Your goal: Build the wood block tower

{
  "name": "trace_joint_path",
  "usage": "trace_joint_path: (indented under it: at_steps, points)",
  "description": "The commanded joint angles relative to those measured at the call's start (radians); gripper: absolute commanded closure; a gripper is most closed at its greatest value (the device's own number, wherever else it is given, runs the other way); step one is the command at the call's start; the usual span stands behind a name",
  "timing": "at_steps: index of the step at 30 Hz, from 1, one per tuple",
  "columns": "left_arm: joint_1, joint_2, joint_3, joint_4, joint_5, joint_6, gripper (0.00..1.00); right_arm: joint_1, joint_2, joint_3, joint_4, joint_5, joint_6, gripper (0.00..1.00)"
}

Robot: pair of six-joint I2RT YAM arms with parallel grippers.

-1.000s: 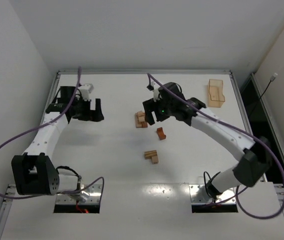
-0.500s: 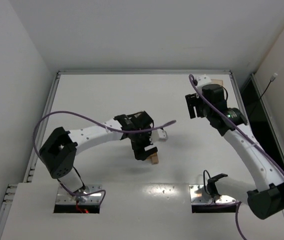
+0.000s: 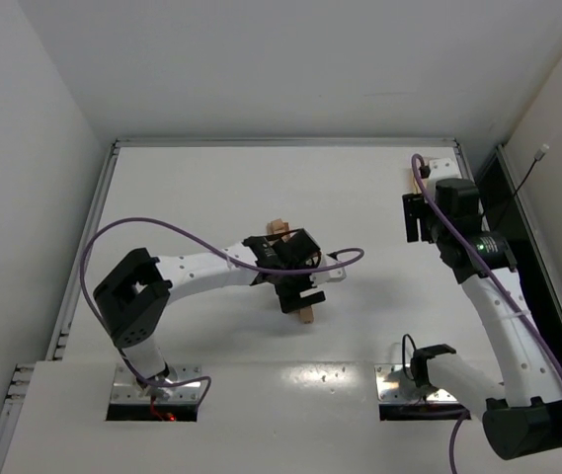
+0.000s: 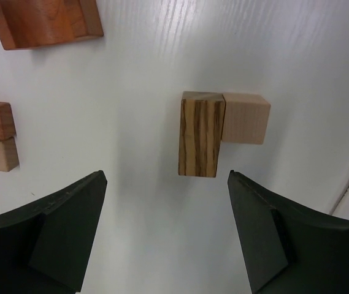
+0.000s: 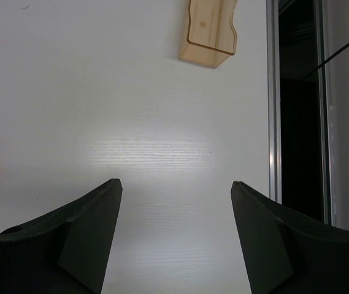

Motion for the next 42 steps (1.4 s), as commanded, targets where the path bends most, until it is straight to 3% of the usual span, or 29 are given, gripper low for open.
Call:
trace_joint_path:
  at_steps: [1,27,31,37,38,42]
  points:
    - [-0.004,0.03,0.007,0.057,-0.021,-0.011,0.22,-0.01,-0.019,-0.012,0.002,-0.013,0.011,0.31]
    - [-0.031,0.119,-0.025,0.12,-0.003,-0.001,0.24,-0.038,-0.019,-0.049,0.021,-0.052,0.011,0.31]
    - [-0.031,0.13,-0.025,0.12,-0.003,-0.001,0.4,-0.038,-0.028,-0.06,0.021,-0.052,0.011,0.31]
    - [-0.031,0.096,-0.016,0.13,-0.043,-0.035,0.95,-0.038,-0.038,-0.069,0.021,-0.061,0.011,0.31]
    - [-0.031,0.086,-0.016,0.13,-0.059,-0.046,1.0,-0.038,-0.038,-0.069,0.03,-0.061,0.011,0.31]
    - [-0.031,0.018,0.024,0.098,-0.118,-0.211,1.0,-0.038,-0.038,-0.069,0.041,-0.092,0.029,0.31]
